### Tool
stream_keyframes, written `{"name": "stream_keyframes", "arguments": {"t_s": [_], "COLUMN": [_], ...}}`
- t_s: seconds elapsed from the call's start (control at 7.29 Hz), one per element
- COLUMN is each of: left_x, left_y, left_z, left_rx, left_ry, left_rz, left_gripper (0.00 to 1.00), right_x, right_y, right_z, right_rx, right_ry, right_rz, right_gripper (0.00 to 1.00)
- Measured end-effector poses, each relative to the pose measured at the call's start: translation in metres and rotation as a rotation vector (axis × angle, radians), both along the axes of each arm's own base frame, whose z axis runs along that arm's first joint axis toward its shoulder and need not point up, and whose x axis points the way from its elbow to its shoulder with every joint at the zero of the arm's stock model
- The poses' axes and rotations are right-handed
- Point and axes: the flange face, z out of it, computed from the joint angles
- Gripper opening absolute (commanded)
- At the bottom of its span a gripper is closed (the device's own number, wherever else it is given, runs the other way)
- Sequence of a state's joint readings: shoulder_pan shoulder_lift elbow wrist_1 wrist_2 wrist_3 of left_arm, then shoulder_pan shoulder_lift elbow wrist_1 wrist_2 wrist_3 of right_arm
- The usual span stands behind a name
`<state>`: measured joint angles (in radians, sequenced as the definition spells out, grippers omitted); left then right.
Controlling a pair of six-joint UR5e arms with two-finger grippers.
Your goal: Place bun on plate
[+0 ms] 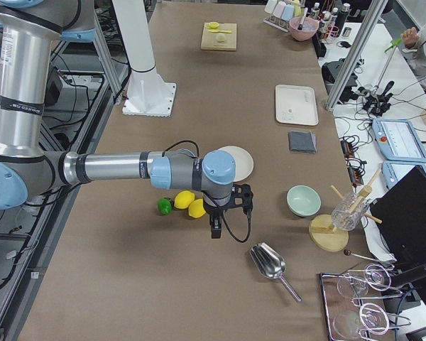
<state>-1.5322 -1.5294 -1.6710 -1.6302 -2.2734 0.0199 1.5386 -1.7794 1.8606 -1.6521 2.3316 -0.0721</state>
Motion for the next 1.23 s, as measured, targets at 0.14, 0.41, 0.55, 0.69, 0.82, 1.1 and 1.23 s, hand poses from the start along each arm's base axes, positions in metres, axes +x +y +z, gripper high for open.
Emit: {"name": "stream_keyframes", "arguments": {"t_s": [0.14,0.41,0.55,0.69,0.82,1.1,1.23], "left_x": [0.002,0.010,0.011,0.012,0.012,0.013,0.012], "left_y": [0.000,0.000,0.000,0.000,0.000,-0.006,-0.011], "left_z": [-0.001,-0.006,-0.010,-0.013,-0.018,-0.048,-0.065], "left_rx": [0.002,0.011,0.018,0.025,0.035,0.117,0.200], "left_ry": [0.000,0.000,0.001,0.001,0.002,0.005,0.005], "left_rz": [0.005,0.021,0.024,0.025,0.025,0.022,0.019], "left_gripper": [0.97,0.97,0.97,0.97,0.97,0.97,0.97], "right_x": [0.000,0.000,-0.001,-0.001,0.000,0.001,0.006], "right_y": [0.000,-0.001,-0.002,-0.002,-0.003,-0.004,-0.003], "right_z": [0.000,-0.004,-0.012,-0.025,-0.039,-0.066,-0.077], "right_rx": [0.000,0.007,0.023,0.051,0.079,0.135,0.160], "right_ry": [0.000,0.000,-0.001,-0.002,-0.003,-0.003,-0.001], "right_rz": [0.000,0.000,-0.001,-0.002,-0.001,0.003,0.018], "right_gripper": [1.00,1.00,1.00,1.00,1.00,1.00,1.00]}}
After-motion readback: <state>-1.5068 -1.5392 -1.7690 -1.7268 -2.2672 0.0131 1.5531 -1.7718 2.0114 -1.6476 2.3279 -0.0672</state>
